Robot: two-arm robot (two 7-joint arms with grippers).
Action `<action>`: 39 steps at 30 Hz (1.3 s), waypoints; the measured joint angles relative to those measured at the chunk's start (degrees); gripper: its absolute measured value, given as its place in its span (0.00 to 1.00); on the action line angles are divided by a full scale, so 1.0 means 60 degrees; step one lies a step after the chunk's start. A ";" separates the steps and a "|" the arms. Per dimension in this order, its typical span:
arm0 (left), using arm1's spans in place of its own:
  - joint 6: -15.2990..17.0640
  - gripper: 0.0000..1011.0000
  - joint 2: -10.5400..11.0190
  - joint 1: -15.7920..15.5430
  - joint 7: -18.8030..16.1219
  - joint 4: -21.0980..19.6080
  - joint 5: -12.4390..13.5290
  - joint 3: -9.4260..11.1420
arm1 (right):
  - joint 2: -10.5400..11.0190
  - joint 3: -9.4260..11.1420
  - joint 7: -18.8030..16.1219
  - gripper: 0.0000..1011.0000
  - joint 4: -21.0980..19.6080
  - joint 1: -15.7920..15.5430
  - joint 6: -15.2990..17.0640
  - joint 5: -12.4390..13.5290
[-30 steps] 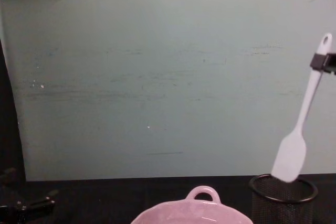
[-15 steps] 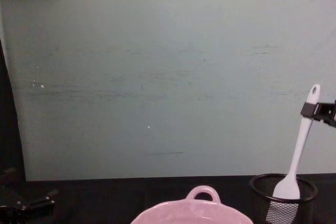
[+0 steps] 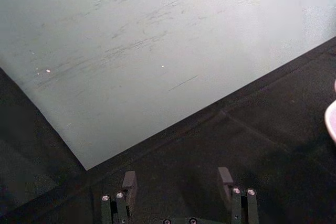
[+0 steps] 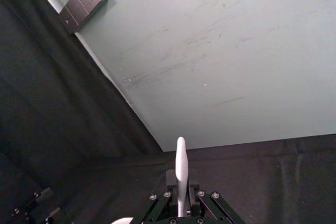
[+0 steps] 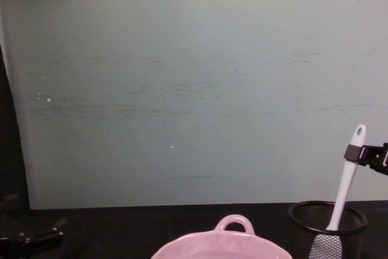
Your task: Use the one hand to pick up the spoon and stir the clear water in the bowl.
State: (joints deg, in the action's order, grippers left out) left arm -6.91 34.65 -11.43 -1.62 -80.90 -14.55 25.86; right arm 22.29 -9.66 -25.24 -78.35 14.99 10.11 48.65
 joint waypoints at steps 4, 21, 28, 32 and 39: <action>0.0000 1.00 0.0000 0.0000 0.0000 0.0000 0.0000 0.0000 | 0.0057 -0.0066 -0.0090 0.11 0.0143 0.0050 -0.0067 0.0063; 0.0000 1.00 0.0000 0.0000 0.0000 -0.0001 0.0000 0.0000 | 0.0036 -0.0049 -0.0074 0.31 0.0107 0.0037 -0.0054 0.0050; 0.0000 1.00 0.0000 0.0000 0.0000 0.0000 0.0000 0.0000 | 0.0029 -0.0042 -0.0069 0.52 0.0102 0.0031 -0.0047 0.0041; 0.0000 1.00 0.0000 0.0000 0.0000 0.0000 0.0000 0.0000 | 0.0026 -0.0042 -0.0067 0.66 0.0099 0.0031 -0.0045 0.0036; 0.0000 1.00 0.0000 0.0000 0.0000 0.0000 0.0000 0.0000 | 0.0026 -0.0042 -0.0063 0.85 0.0092 0.0030 -0.0044 0.0035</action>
State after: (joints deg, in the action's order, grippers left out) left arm -6.91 34.65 -11.43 -1.62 -80.90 -14.55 25.86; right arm 22.44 -9.91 -25.62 -77.80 15.17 9.85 48.86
